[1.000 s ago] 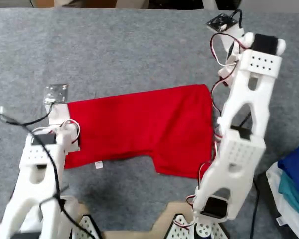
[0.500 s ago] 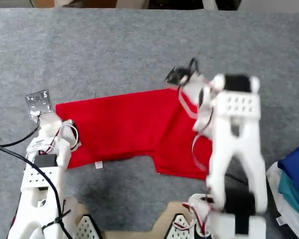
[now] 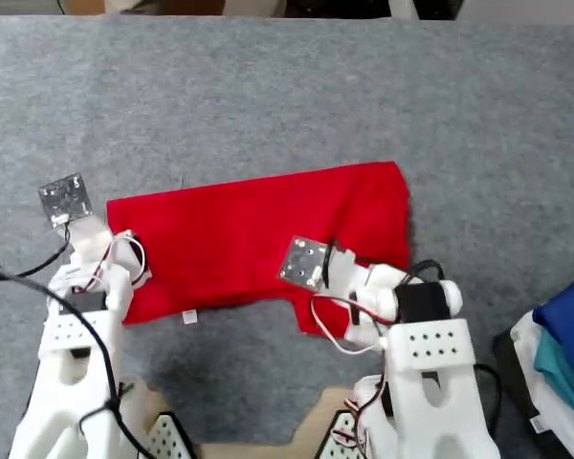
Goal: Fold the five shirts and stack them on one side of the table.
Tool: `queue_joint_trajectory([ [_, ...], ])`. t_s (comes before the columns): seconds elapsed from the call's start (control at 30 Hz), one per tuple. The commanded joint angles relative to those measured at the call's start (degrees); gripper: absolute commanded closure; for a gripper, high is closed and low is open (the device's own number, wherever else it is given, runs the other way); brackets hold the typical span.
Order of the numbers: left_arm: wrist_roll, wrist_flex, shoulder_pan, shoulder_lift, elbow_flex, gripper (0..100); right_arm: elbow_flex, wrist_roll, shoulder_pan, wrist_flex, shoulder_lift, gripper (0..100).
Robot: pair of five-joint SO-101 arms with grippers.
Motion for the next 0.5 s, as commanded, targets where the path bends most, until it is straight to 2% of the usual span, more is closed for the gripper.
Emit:
queue_joint_trajectory([
  [0.0, 0.4, -1.5, -0.4, 5.3, -6.4, 98, 0.4, 0.4, -0.6, -0.9, -0.6, 84.9],
  [0.2, 4.0, -1.2, 1.6, 21.3, -22.9, 98, 0.6, 1.7, -0.8, -1.0, 3.4, 84.7],
  [0.37, 5.3, -0.7, 1.0, 39.5, -35.2, 98, 0.8, 2.5, -8.3, -1.1, 5.2, 84.7],
  [0.47, 5.3, 5.0, 0.4, 43.3, -40.6, 98, 0.9, 2.5, -10.8, -1.1, 6.0, 84.7],
])
